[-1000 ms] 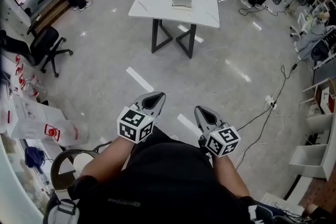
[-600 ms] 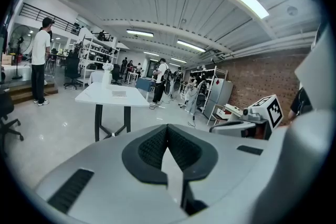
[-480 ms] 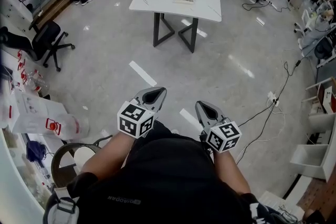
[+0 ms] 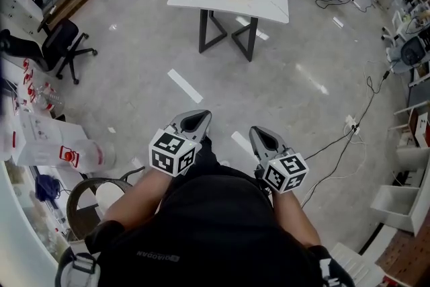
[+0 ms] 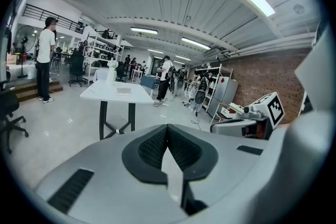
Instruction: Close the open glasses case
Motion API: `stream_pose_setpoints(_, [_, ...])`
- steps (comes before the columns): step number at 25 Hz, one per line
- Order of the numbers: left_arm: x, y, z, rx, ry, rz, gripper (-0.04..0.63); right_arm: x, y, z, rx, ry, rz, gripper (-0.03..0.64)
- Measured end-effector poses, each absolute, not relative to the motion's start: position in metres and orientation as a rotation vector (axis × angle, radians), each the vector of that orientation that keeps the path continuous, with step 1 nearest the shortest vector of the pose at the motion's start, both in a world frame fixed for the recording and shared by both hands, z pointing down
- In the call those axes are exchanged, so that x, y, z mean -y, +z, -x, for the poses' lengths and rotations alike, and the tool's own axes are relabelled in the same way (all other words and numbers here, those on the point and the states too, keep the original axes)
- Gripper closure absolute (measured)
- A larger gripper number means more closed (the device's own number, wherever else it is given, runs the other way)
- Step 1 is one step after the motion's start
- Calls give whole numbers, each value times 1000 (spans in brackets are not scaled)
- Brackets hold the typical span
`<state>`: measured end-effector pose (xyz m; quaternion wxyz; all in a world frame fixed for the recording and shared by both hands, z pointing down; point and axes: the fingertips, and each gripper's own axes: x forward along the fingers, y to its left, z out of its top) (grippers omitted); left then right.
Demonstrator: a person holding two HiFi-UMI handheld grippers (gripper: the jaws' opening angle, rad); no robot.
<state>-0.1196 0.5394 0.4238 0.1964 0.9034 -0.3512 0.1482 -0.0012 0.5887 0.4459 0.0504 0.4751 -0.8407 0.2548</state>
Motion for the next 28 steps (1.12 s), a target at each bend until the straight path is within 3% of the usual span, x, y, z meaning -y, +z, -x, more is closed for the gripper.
stream_pose_setpoints(14, [-467,432,112,927,426,-2542,594,-519,456,3,2511,799,-1453,617])
stream_pose_setpoints(28, [-316,407,110,903,380,-2594,594,-376,433,3,2473,723,-1488,617])
